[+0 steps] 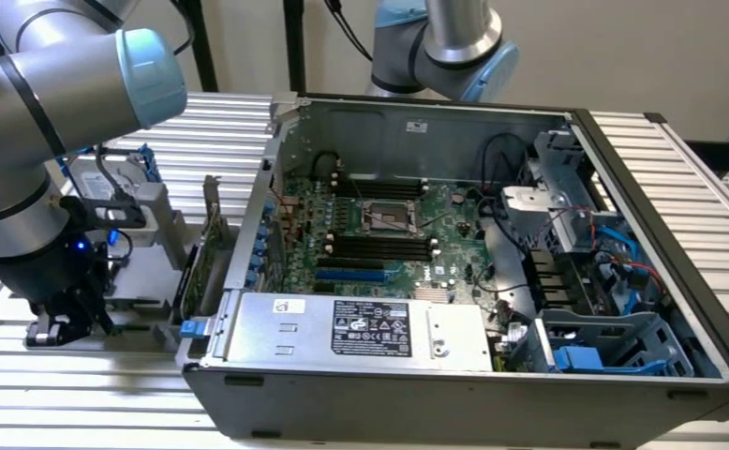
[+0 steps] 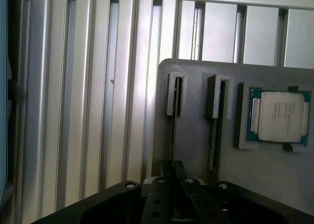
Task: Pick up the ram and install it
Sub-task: 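Pick up the ram and move it above insertion slot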
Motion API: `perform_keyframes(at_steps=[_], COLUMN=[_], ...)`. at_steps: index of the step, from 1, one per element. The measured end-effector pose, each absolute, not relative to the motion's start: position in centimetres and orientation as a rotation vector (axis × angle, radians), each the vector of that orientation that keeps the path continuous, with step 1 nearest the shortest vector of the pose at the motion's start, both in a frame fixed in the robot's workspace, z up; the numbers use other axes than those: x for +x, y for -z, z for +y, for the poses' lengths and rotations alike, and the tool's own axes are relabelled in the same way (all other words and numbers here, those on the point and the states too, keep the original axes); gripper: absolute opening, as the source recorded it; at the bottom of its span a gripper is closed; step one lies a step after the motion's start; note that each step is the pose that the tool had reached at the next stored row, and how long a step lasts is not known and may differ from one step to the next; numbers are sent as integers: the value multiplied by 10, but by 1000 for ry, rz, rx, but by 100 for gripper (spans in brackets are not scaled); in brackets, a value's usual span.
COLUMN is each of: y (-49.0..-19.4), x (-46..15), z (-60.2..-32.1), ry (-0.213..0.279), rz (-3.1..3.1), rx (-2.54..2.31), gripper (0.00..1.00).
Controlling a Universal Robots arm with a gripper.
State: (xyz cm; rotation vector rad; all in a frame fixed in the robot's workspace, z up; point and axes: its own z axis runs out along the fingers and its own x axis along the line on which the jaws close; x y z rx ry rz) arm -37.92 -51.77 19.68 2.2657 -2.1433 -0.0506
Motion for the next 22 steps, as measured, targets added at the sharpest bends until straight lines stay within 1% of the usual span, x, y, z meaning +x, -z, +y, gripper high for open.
perform_keyframes(at_steps=[7, 12, 16, 22], y=[-197, -203, -216, -243], x=[-379, -379, -379, -379], z=[-518, -518, -518, -518], ry=[51, 51, 51, 52], rz=[-2144, -2143, -2143, -2143], rx=[2266, 2266, 2266, 2265], gripper=[13, 13, 13, 13])
